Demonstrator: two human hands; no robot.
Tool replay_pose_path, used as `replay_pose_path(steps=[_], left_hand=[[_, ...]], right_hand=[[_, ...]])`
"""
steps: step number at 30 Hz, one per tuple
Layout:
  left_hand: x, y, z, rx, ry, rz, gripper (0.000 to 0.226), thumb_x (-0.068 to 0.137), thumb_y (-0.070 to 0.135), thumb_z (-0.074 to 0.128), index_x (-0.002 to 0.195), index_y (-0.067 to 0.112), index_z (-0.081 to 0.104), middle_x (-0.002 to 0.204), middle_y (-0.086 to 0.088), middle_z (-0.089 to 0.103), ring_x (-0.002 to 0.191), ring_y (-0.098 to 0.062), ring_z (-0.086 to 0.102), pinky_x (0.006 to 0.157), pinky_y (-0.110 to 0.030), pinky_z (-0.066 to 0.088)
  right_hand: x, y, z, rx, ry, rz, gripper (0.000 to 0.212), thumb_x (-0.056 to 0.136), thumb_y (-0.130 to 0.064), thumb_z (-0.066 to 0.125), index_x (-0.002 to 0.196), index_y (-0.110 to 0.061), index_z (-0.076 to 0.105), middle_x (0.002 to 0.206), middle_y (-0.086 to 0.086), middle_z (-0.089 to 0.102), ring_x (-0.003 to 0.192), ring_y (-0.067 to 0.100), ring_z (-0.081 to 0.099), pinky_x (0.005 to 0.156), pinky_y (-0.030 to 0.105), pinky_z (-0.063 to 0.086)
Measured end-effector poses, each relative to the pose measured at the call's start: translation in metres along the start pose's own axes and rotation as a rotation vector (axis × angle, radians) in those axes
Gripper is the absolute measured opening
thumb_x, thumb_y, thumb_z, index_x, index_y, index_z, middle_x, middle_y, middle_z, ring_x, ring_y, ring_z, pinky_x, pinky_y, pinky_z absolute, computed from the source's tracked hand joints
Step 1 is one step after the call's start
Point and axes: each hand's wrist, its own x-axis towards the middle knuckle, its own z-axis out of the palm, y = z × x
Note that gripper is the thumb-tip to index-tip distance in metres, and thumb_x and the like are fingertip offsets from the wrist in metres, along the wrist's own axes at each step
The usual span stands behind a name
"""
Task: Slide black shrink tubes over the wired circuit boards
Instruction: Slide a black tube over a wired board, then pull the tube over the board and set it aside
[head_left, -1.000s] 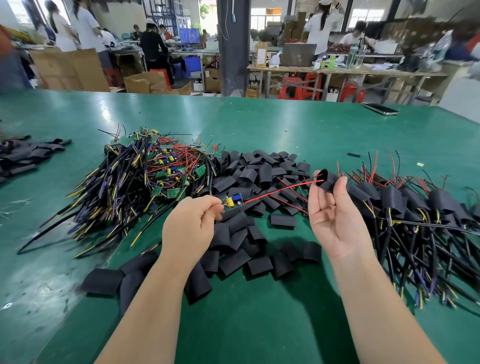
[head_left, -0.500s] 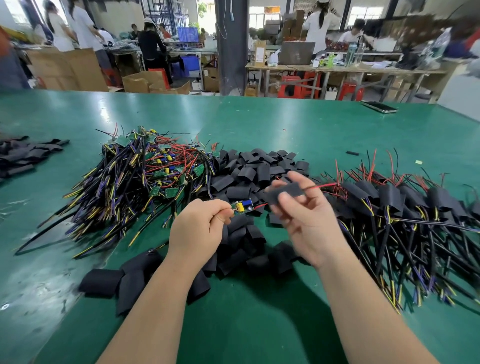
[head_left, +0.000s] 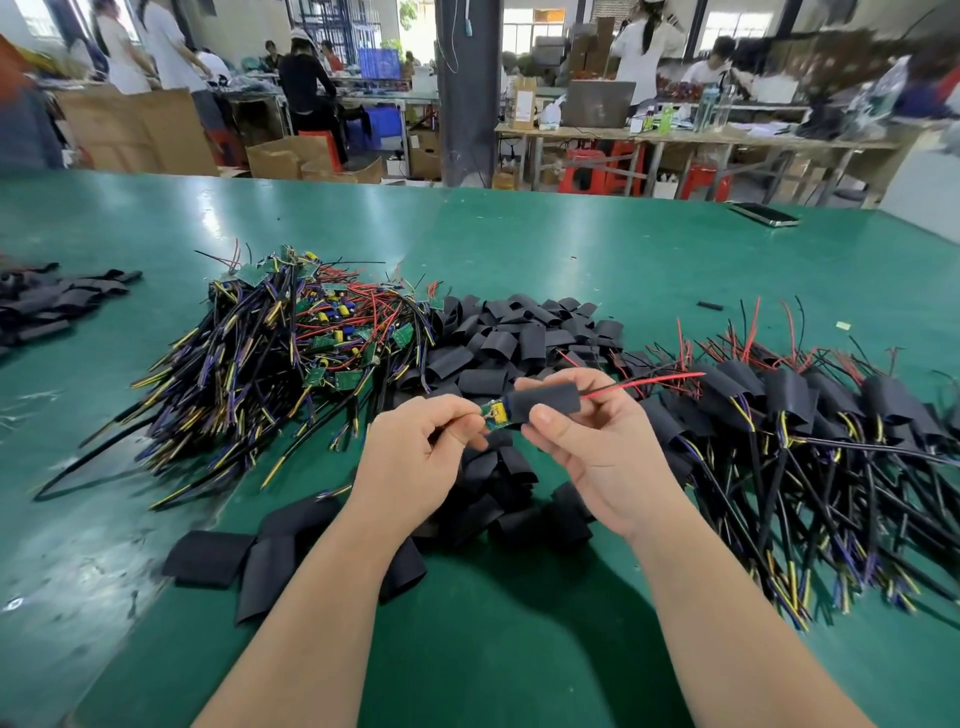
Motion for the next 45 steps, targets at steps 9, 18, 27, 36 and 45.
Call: replay_pose_path(steps=[9, 18, 27, 36, 45], left_hand=[[-0.001, -0.002, 0.003, 0.0, -0.038, -0.001, 0.014, 0.084, 0.024, 0.061, 0.075, 0.026, 0.071, 0.072, 0.023, 0.066, 0.07, -0.003, 0.059, 0.067, -0.017, 0.041], [-0.002, -0.001, 0.003, -0.098, 0.061, -0.079, 0.036, 0.08, 0.009, 0.073, 0.085, 0.039, 0.055, 0.076, 0.009, 0.072, 0.062, 0.0, 0.059, 0.063, -0.013, 0.04], [0.002, -0.008, -0.008, -0.107, 0.316, -0.107, 0.019, 0.093, 0.043, 0.047, 0.097, 0.025, 0.052, 0.08, 0.012, 0.068, 0.063, -0.004, 0.056, 0.06, -0.022, 0.043], [0.006, -0.042, -0.019, 0.64, 0.112, -0.652, 0.032, 0.093, 0.028, 0.052, 0.125, 0.031, 0.057, 0.135, -0.002, 0.051, 0.125, -0.031, 0.036, 0.101, -0.044, 0.027], [0.01, -0.05, -0.018, 0.841, 0.165, -0.627, 0.027, 0.08, 0.054, 0.068, 0.099, 0.035, 0.071, 0.109, -0.001, 0.06, 0.108, -0.03, 0.044, 0.091, -0.042, 0.025]], right_hand=[[0.0, 0.005, 0.002, -0.151, -0.048, -0.034, 0.028, 0.062, -0.01, 0.076, 0.086, -0.019, 0.066, 0.105, 0.009, 0.073, 0.088, 0.022, 0.069, 0.083, 0.033, 0.055], [-0.005, 0.01, 0.014, -0.296, -0.02, -0.003, 0.029, 0.084, 0.008, 0.064, 0.106, -0.011, 0.065, 0.094, 0.001, 0.074, 0.086, 0.013, 0.068, 0.078, 0.023, 0.053], [0.002, -0.043, 0.004, 0.506, 0.38, -0.092, 0.033, 0.079, -0.001, 0.06, 0.105, -0.01, 0.042, 0.075, 0.005, 0.06, 0.072, 0.018, 0.069, 0.055, 0.015, 0.052], [-0.007, -0.079, -0.048, -0.517, 0.735, -0.383, 0.02, 0.083, -0.003, 0.066, 0.083, -0.023, 0.064, 0.072, -0.006, 0.068, 0.064, 0.013, 0.063, 0.065, 0.028, 0.052], [-0.002, -0.044, -0.038, -1.467, 0.709, -0.056, 0.02, 0.081, -0.017, 0.064, 0.097, -0.025, 0.072, 0.114, 0.01, 0.058, 0.107, 0.035, 0.052, 0.091, 0.046, 0.036]])
